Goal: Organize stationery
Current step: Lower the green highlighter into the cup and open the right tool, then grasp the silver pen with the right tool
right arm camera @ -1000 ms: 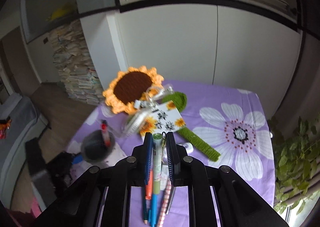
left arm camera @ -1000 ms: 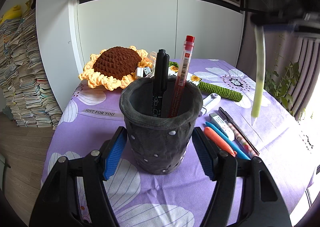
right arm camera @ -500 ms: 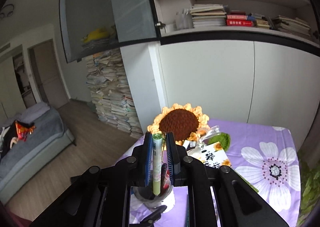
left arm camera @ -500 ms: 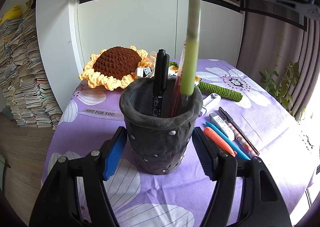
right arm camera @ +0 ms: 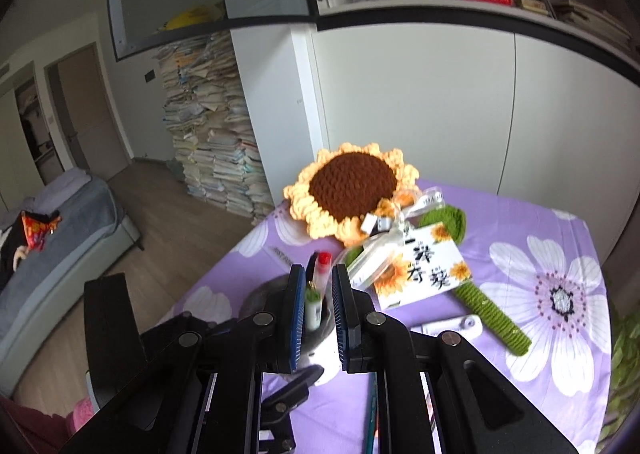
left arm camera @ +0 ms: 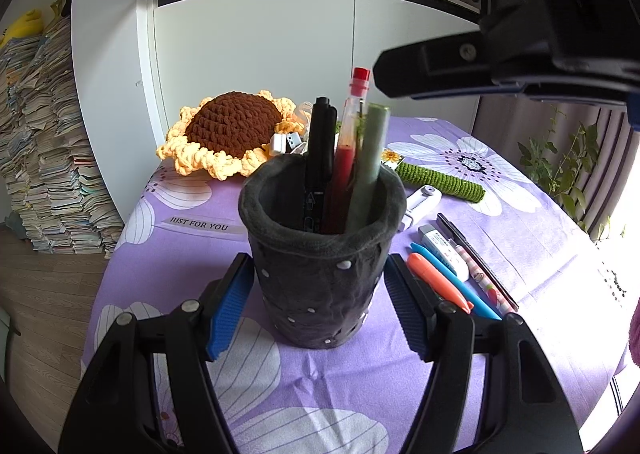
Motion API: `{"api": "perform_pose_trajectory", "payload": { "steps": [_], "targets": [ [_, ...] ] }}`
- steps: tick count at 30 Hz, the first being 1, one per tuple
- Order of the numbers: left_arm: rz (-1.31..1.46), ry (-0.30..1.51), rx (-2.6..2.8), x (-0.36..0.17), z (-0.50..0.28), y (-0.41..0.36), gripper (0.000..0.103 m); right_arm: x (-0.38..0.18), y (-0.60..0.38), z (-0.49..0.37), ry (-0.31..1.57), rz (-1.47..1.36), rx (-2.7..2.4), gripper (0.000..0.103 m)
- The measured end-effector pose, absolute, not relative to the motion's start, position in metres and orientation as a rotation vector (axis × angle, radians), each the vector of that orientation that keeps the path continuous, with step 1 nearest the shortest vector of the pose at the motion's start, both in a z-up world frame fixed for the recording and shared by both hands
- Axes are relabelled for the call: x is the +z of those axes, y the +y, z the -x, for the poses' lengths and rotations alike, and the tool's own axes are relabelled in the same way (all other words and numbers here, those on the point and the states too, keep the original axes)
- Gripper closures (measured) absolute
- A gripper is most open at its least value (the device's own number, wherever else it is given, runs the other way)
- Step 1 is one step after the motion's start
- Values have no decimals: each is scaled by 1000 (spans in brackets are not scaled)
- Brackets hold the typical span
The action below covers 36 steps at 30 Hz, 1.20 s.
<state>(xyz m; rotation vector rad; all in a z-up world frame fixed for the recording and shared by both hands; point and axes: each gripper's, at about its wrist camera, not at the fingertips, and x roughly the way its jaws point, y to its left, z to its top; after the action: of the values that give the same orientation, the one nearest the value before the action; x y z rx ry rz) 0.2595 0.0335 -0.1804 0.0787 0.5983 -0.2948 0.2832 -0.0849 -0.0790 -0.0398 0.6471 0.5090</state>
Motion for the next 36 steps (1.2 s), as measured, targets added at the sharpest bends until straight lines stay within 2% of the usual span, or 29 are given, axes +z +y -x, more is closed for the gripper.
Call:
{"api": "perform_pose_trajectory", "payload": {
  "steps": [10, 18, 36],
  "targets": [
    [-79, 598, -295, -180, -259, 33, 36, -69, -121, -281, 644, 12, 415, 89],
    [-79, 598, -295, -180, -259, 34, 36, -147, -178, -337, 1042, -61, 200, 89],
    [-79, 598, -295, -180, -260, 33, 36, -188, -165, -375, 1162, -33, 193, 89]
  ]
}}
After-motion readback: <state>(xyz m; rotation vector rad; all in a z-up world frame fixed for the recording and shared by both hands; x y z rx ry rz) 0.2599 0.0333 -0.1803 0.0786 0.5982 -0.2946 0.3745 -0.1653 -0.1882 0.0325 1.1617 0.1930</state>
